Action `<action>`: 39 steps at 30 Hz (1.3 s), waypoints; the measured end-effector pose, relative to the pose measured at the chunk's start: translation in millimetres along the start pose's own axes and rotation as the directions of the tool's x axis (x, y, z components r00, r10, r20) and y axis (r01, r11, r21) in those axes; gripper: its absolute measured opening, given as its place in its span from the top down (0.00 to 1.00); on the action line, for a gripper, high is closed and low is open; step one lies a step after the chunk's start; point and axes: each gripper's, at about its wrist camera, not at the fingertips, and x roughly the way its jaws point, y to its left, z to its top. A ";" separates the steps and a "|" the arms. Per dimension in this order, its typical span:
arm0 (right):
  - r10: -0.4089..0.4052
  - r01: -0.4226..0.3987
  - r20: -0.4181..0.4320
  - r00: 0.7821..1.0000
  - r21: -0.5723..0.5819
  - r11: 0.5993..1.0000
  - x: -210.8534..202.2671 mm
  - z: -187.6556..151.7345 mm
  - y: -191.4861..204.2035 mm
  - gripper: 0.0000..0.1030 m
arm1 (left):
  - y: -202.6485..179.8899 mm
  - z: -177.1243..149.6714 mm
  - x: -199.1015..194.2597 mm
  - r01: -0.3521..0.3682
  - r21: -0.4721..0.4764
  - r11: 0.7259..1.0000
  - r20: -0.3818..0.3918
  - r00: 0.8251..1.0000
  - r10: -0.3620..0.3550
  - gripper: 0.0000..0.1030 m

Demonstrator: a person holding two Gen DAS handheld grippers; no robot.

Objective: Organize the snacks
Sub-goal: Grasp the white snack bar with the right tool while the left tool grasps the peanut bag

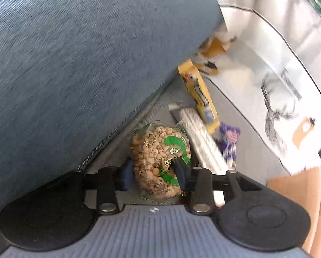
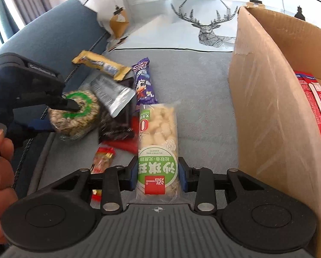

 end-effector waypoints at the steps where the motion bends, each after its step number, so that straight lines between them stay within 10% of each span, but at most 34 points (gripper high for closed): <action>1: 0.005 -0.005 -0.005 1.000 -0.007 1.000 -2.1 -2.3 1.0 0.63 | 2.5 -2.7 -2.2 0.011 0.006 1.000 -0.016 1.000 -0.011 0.56; 14: 0.059 -0.060 -0.021 0.998 -0.054 0.997 -48.5 -42.1 11.0 0.63 | 26.6 -36.3 -38.0 0.101 0.106 0.989 -0.134 0.987 -0.086 0.64; 20: 0.069 -0.072 -0.042 0.997 -0.079 0.994 -52.6 -48.1 12.6 0.62 | 30.9 -36.6 -29.4 0.063 0.079 0.995 -0.166 0.985 -0.049 0.28; 26: 0.055 -0.061 -0.077 0.996 -0.079 0.995 -39.7 -46.8 13.2 0.44 | 25.1 -33.2 -15.5 0.050 0.065 0.997 -0.185 0.982 -0.037 0.12; 39: -0.002 -0.019 -0.127 0.992 -0.165 0.986 -16.9 -49.5 26.1 0.41 | -5.6 -31.4 14.4 -0.083 0.187 0.979 -0.173 0.978 0.116 0.10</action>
